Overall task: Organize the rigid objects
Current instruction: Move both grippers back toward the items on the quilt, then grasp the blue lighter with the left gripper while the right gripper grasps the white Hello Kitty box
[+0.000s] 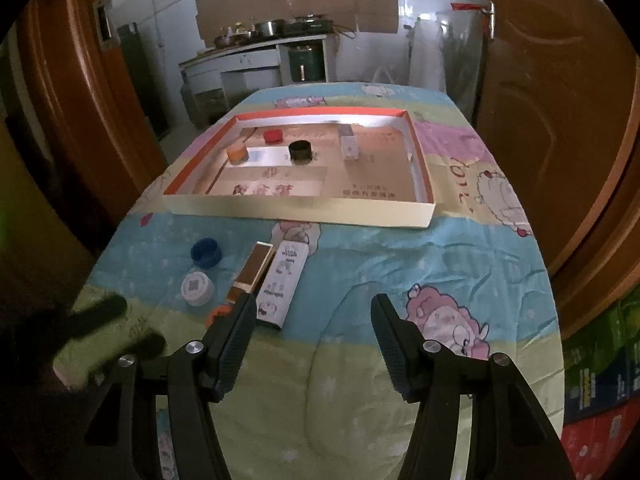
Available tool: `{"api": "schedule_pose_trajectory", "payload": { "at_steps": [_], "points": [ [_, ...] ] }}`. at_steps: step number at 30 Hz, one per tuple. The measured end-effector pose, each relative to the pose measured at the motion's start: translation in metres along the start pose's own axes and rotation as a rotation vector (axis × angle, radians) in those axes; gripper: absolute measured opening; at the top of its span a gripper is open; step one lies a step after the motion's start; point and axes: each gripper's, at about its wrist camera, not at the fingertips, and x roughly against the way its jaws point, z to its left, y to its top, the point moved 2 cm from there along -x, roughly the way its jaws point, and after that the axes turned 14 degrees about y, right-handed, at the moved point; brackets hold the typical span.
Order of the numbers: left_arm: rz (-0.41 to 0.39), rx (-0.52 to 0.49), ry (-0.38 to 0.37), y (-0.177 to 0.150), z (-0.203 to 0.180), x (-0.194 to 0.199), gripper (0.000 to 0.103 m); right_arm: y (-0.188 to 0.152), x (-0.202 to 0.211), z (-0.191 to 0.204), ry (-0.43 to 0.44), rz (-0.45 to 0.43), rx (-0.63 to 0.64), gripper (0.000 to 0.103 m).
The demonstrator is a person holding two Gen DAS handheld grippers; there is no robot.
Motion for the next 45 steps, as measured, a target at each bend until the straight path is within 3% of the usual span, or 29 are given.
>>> {"api": "schedule_pose_trajectory", "payload": {
  "at_steps": [9, 18, 20, 24, 29, 40, 42, 45],
  "points": [
    [0.039, -0.035, 0.011, -0.027, -0.019, -0.012, 0.053, -0.01, 0.004, 0.0, -0.007, -0.002, -0.002, 0.061],
    [0.058, 0.011, 0.029, -0.034, -0.01, -0.023, 0.052, -0.012, -0.003, -0.003, -0.005, 0.007, -0.014, 0.061],
    [0.052, 0.018, 0.038, -0.035, -0.008, -0.023, 0.047, -0.012, -0.008, -0.004, -0.002, 0.012, -0.018, 0.061],
    [0.044, 0.037, 0.045, -0.035, -0.002, -0.024, 0.023, -0.007, -0.022, -0.006, 0.002, 0.022, -0.031, 0.061],
    [0.039, 0.053, 0.019, -0.034, 0.002, -0.024, 0.023, 0.0, -0.044, 0.0, 0.007, 0.039, -0.026, 0.061],
    [0.039, 0.078, 0.013, -0.032, 0.016, -0.025, 0.023, 0.006, -0.084, 0.006, -0.082, 0.104, -0.001, 0.061],
    [0.039, 0.085, 0.018, -0.03, 0.019, -0.025, 0.023, 0.008, -0.087, 0.008, -0.103, 0.099, 0.013, 0.054],
    [0.036, 0.099, 0.023, -0.029, 0.026, -0.025, 0.023, 0.01, -0.088, 0.009, -0.11, 0.086, 0.014, 0.026]
  ]
}}
